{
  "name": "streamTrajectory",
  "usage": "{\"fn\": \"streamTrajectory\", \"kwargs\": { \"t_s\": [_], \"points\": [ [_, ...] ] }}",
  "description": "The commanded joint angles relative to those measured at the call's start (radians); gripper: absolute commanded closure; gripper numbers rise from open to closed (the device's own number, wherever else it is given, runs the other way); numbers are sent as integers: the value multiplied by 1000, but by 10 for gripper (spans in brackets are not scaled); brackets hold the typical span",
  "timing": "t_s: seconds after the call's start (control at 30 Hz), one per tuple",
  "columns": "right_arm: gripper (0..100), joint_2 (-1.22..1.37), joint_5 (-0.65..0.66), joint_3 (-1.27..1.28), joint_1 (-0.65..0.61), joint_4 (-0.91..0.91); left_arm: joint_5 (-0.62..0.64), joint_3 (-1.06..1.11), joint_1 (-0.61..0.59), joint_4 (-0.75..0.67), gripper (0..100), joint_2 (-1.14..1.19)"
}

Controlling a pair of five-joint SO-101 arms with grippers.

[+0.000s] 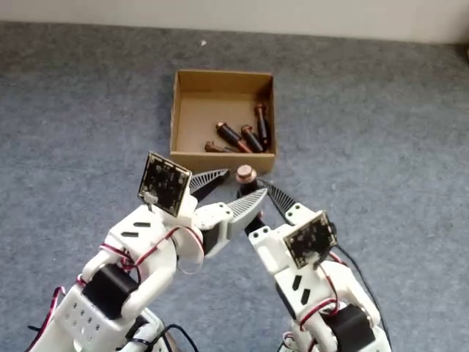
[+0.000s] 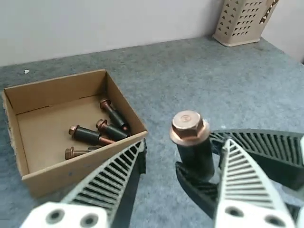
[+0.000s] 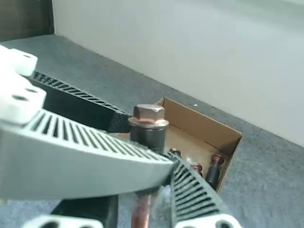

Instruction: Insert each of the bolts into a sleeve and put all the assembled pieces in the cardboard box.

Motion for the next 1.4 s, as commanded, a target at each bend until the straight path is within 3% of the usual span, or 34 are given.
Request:
{"fn": "streamTrajectory", "kwargs": {
  "t_s": [0.0,0.1,0.3,0.47,0.6,0.8,1.03,1.2,1.37],
  "points": [
    [992,-15,8,-68,24,-56,5,-88,-5,92,726,5],
    [992,-15,6,-25,54,-71,-9,-165,-84,160,729,5],
    [990,-13,9,111,58,-102,-204,-206,-383,224,730,5],
    [990,-13,8,193,58,-130,-235,-77,-602,224,774,5],
    [990,-13,-32,200,58,-130,-235,97,-688,143,824,5],
    [990,-13,-69,206,61,-128,-253,380,-727,-58,928,5],
    [990,-13,-74,208,62,-128,-520,657,-711,-483,993,8],
    [991,-12,-69,200,62,-131,-528,651,-690,-457,993,7],
    [991,82,-68,110,62,-263,-528,651,-691,-457,993,15]
  ]
}}
